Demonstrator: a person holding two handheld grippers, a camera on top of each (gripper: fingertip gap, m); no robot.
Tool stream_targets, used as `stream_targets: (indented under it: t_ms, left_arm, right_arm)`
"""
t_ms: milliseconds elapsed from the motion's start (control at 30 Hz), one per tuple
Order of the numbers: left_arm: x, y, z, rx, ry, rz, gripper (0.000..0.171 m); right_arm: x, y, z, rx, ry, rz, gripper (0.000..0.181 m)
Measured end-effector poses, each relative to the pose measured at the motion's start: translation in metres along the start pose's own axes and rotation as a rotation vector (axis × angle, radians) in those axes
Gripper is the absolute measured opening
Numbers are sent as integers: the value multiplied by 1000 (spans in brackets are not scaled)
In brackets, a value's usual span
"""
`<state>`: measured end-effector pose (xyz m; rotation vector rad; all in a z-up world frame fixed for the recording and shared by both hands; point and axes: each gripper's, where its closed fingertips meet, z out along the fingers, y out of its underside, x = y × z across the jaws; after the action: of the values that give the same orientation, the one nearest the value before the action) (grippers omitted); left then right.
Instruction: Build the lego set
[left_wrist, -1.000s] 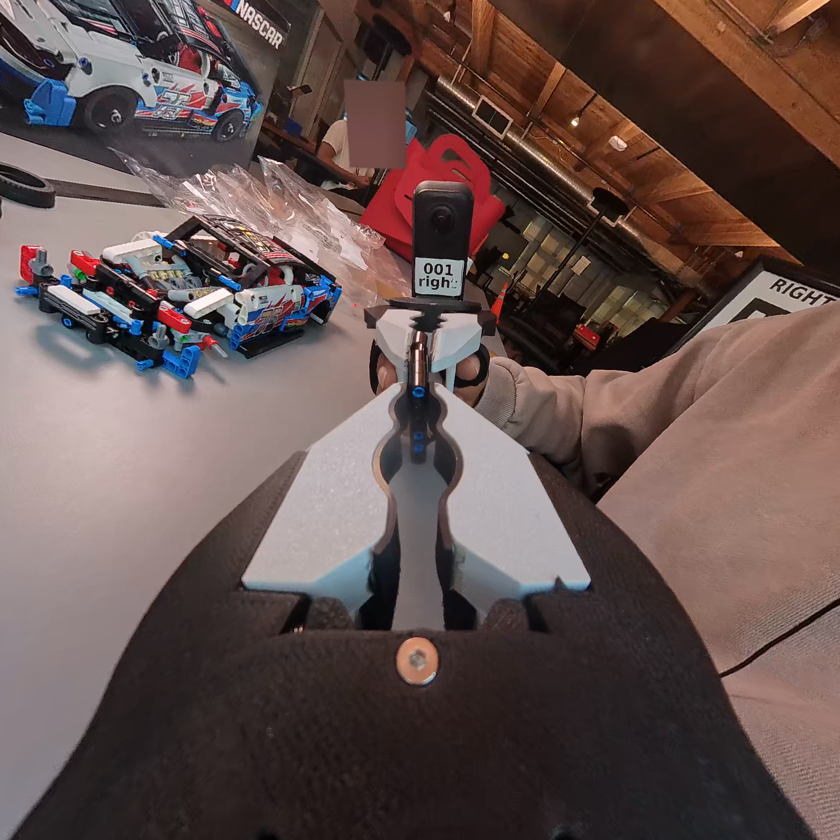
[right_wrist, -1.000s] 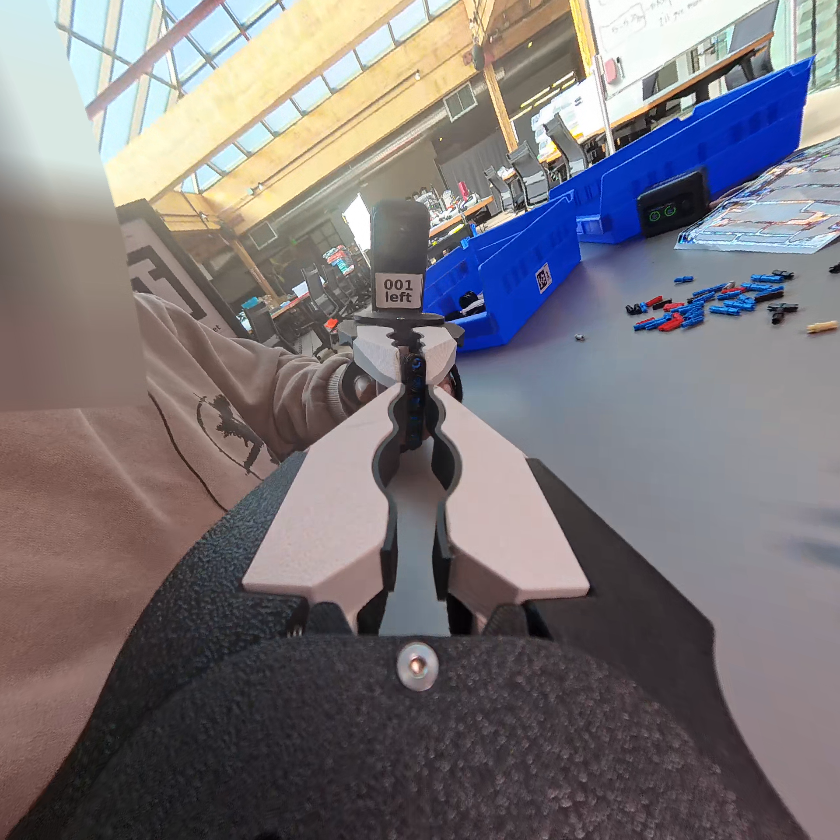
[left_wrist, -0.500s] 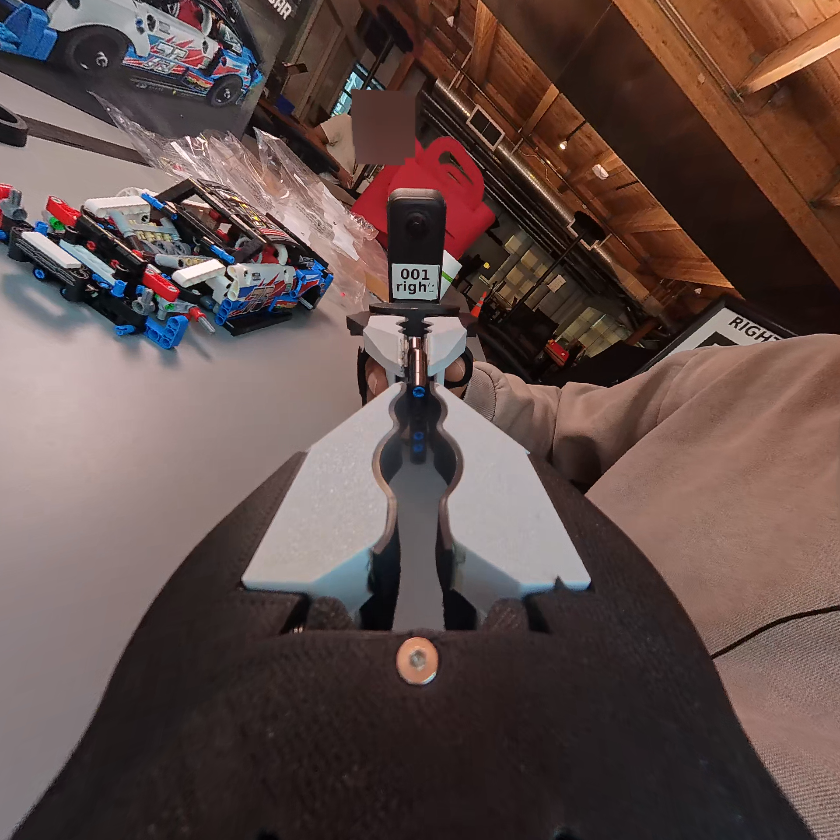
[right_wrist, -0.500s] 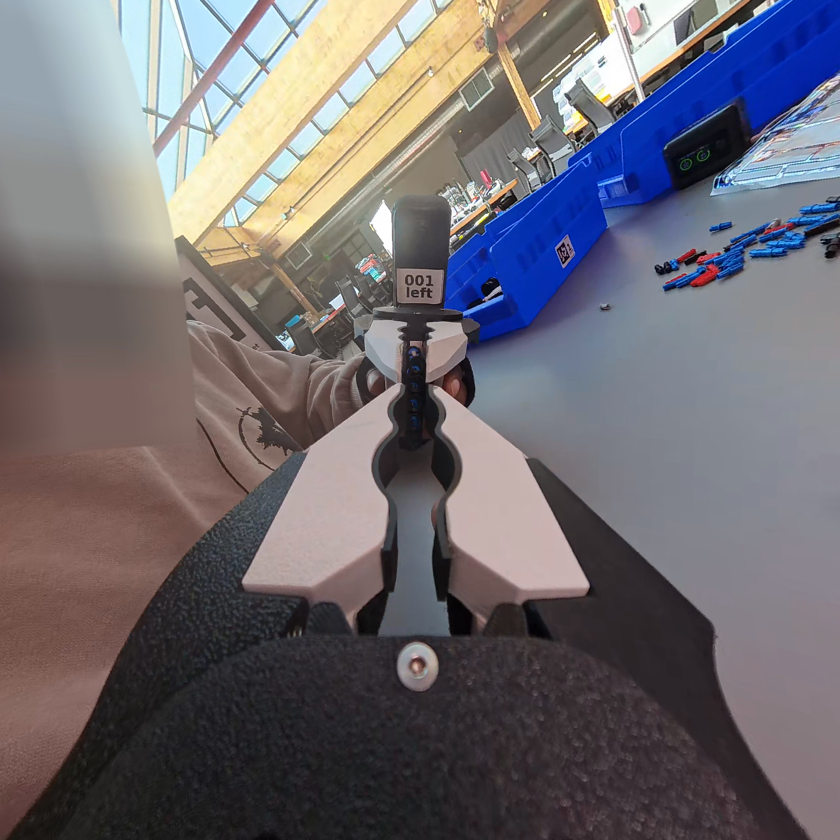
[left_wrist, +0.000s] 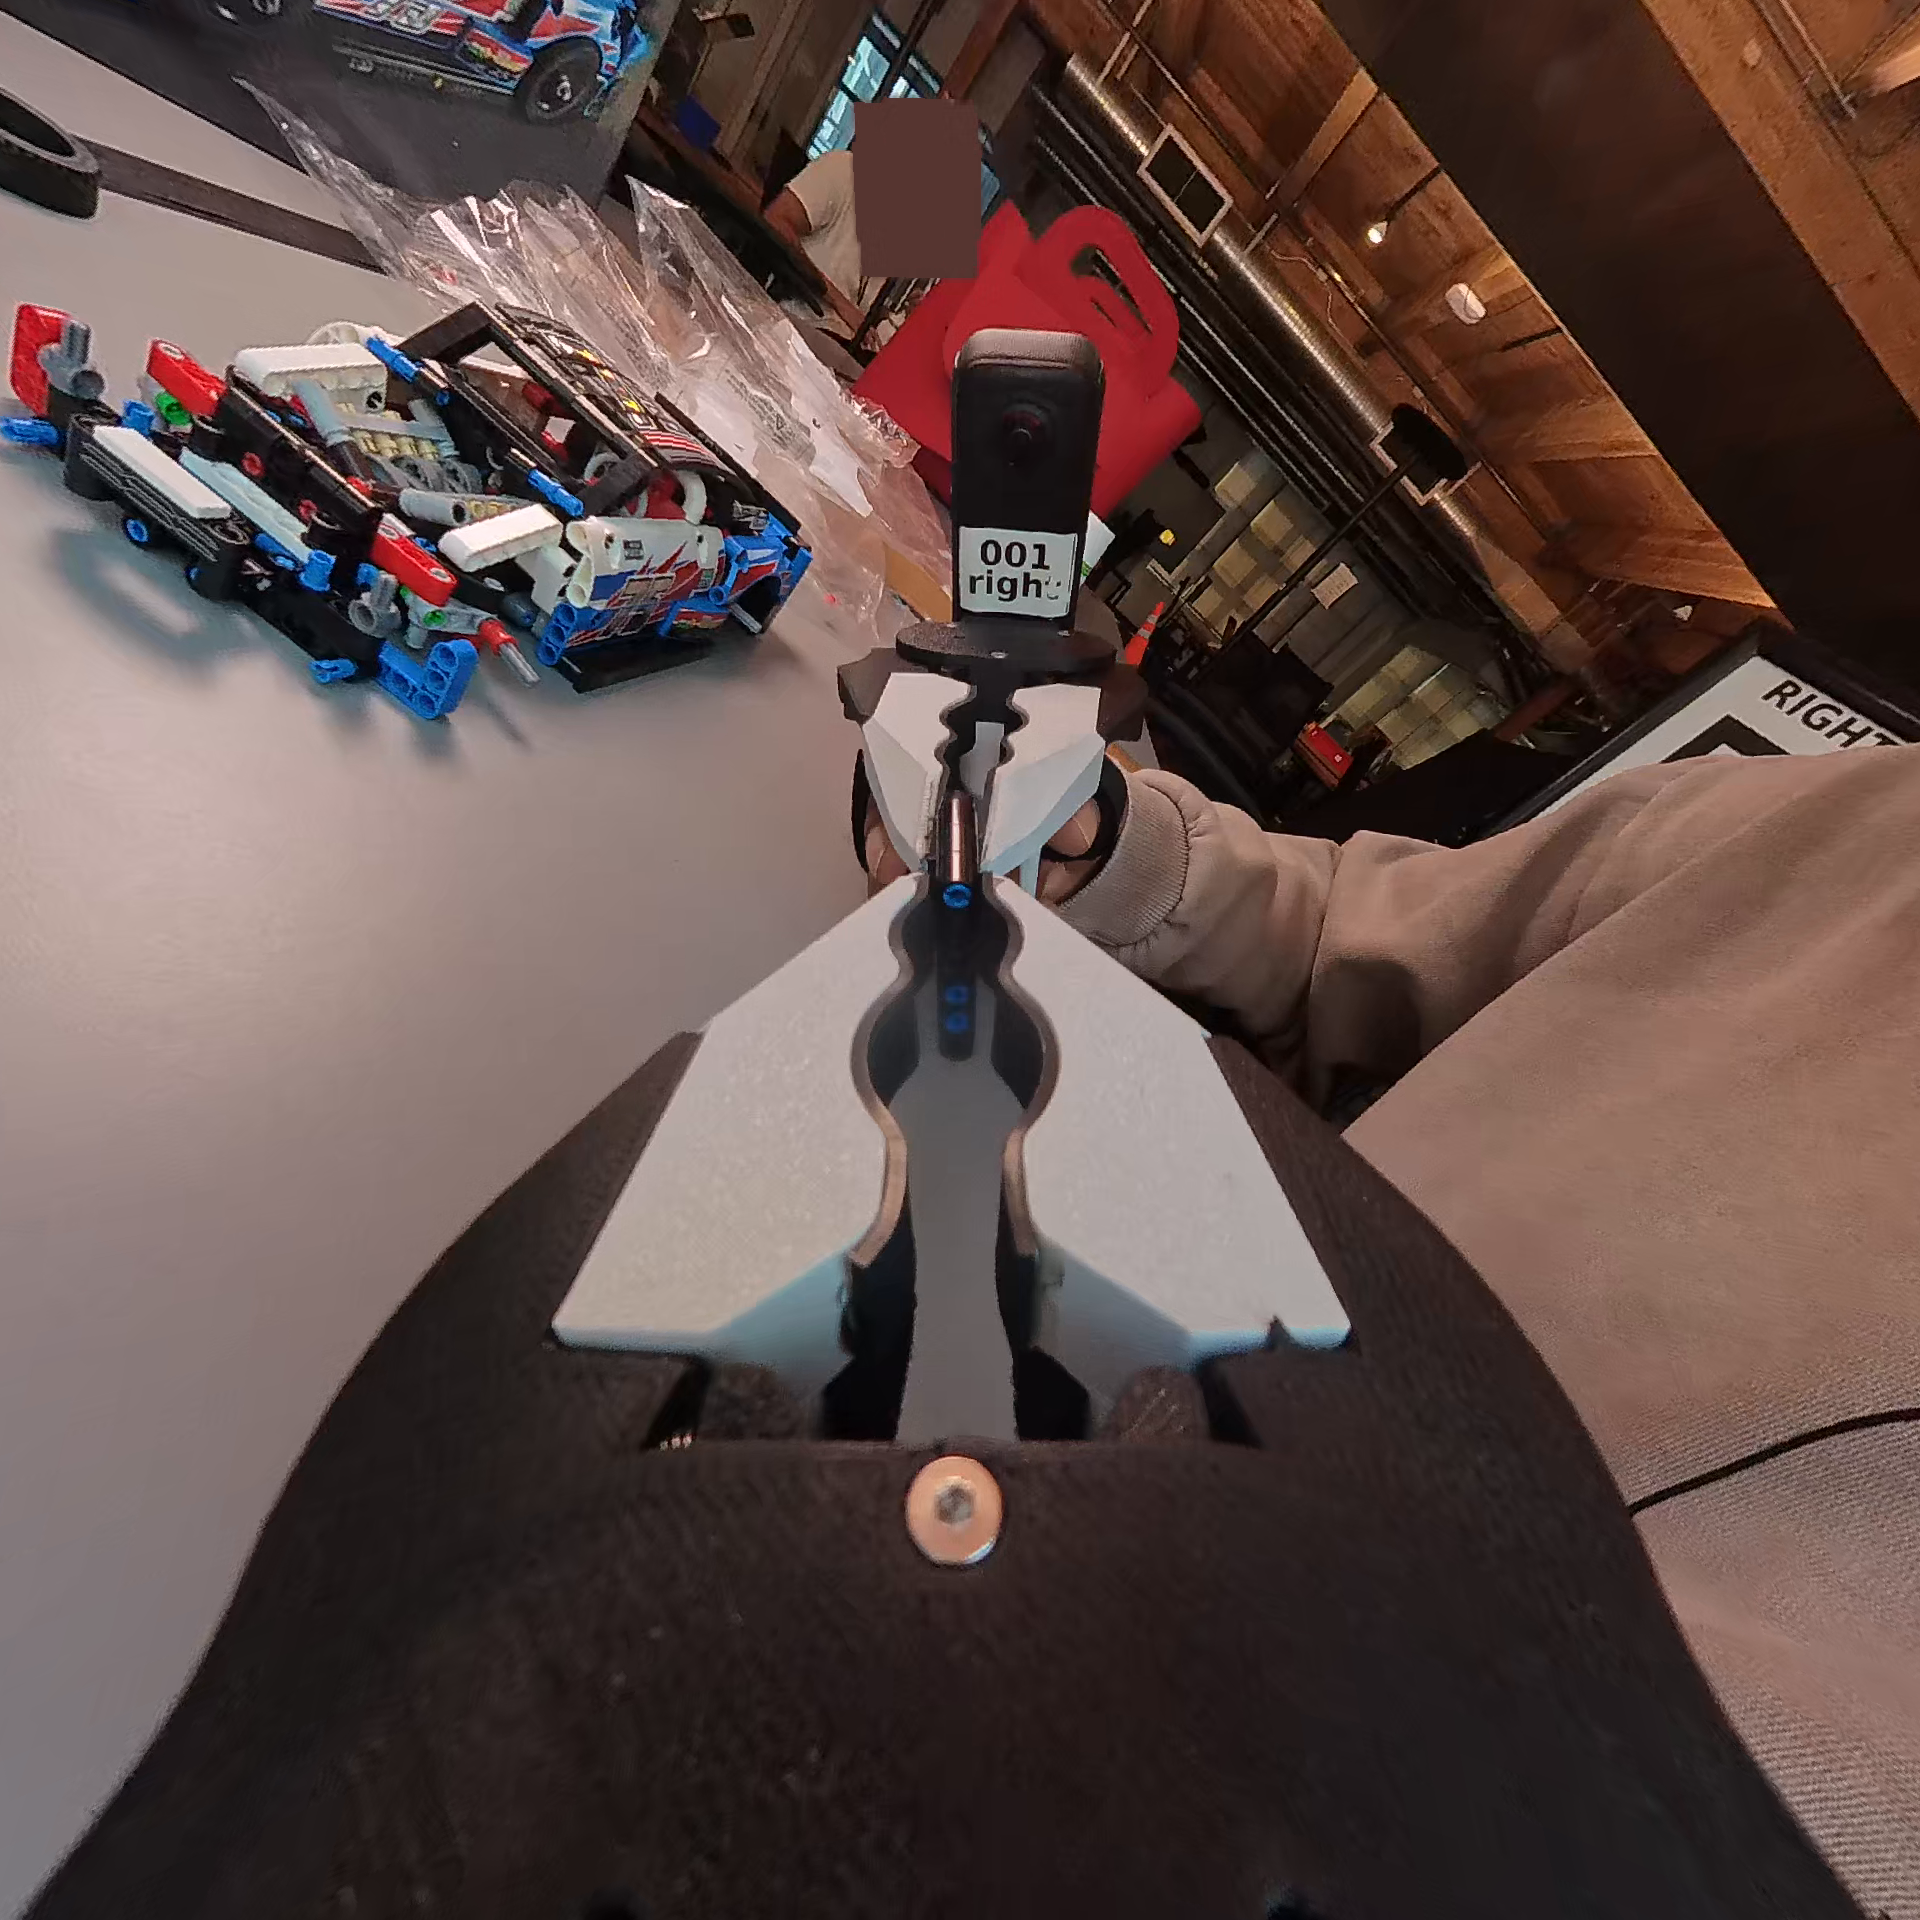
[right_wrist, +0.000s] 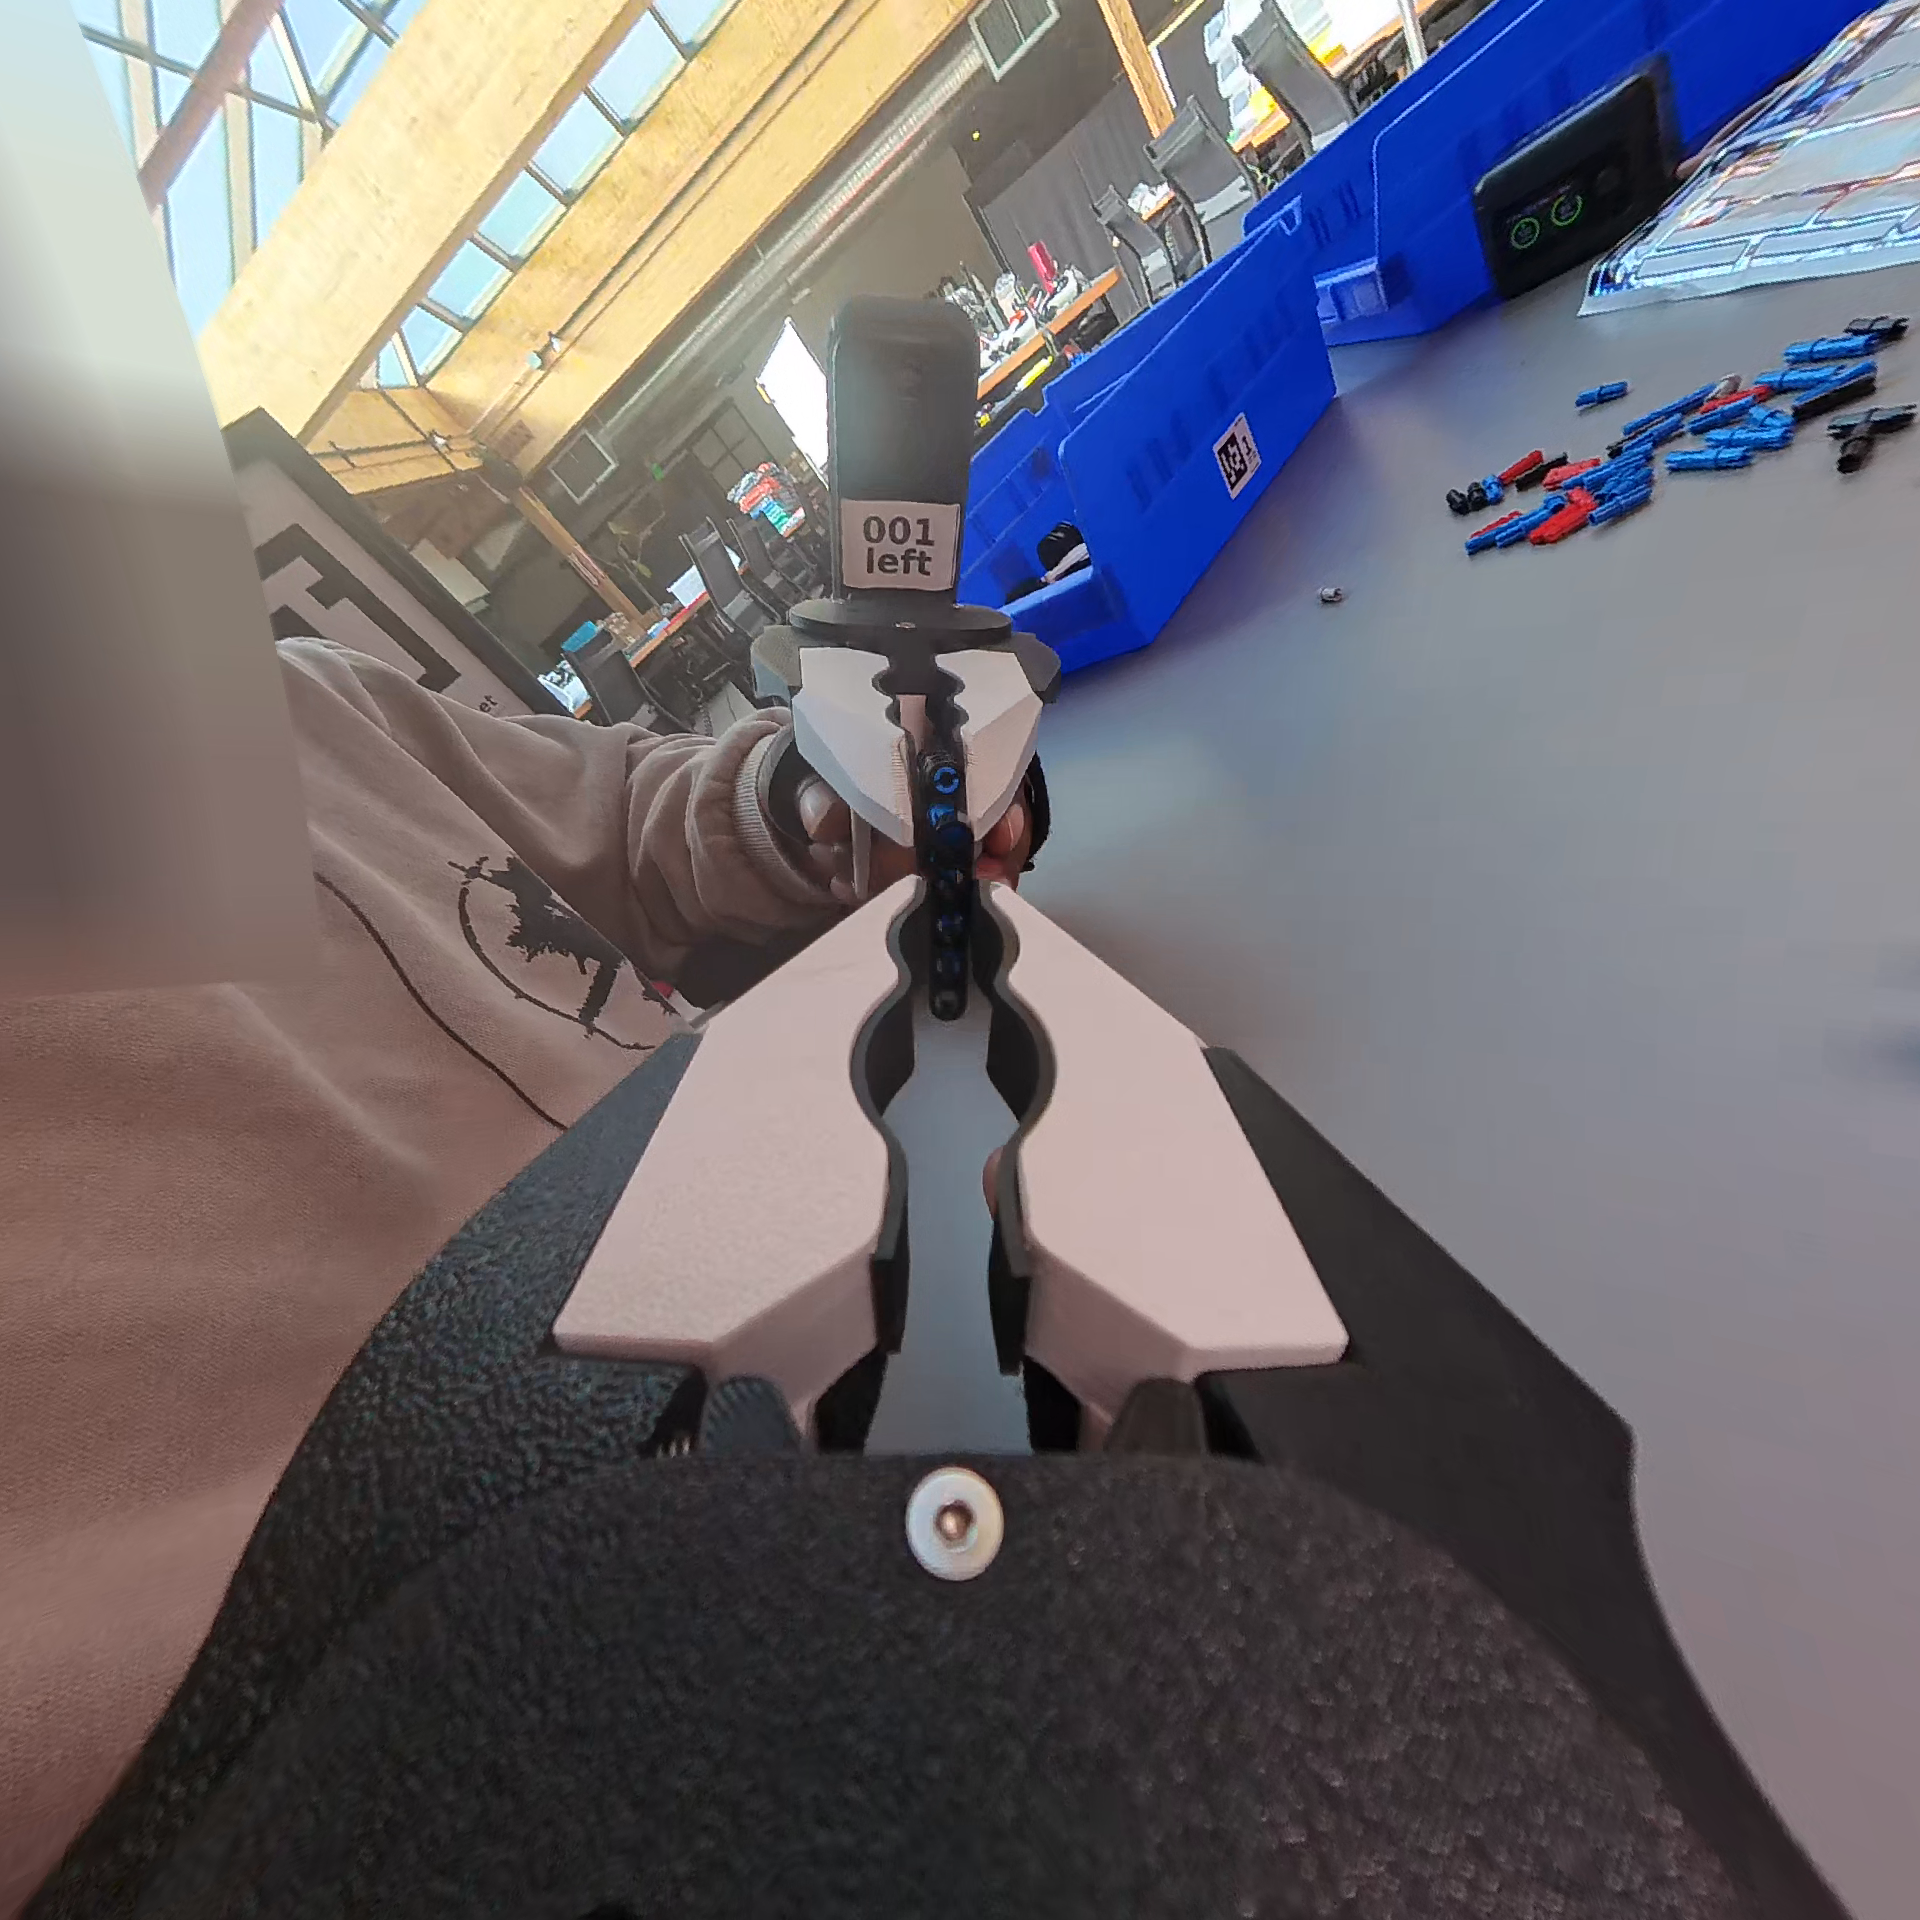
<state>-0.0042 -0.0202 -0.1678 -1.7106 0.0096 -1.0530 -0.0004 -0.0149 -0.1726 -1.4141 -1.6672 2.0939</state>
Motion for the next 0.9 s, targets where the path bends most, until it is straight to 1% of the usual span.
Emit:
stream_targets:
  t_ms: [167, 267, 567, 667, 700, 767, 833, 900]
  left_arm:
    - [-2, 8, 2, -47, -10, 1, 6]
    - [-2, 12, 3, -72, -19, 16, 6]
    - [2, 18, 4, -113, -7, 34, 6]
    - [4, 22, 4, -151, 0, 52, 6]
    - [5, 26, 4, -183, 1, 73, 6]
    - [4, 35, 3, -265, -26, 163, 6]
    - [2, 39, 2, -327, -82, 282, 6]
    - [1, 45, 1, -379, -97, 340, 6]
  right_arm:
    - [1, 8, 0, -49, 8, -1, 5]
    - [1, 15, 2, -91, 22, -44, 5]
    - [-4, 17, 3, -95, -10, -59, 4]
    - [-5, 19, 3, -114, -13, -83, 4]
    - [-6, 22, 3, -132, -19, -86, 4]
    - [-7, 32, 4, -218, -17, -137, 4]
    - [-5, 38, 4, -289, 16, -184, 4]
    - [-3, 44, 6, -356, 48, -224, 4]
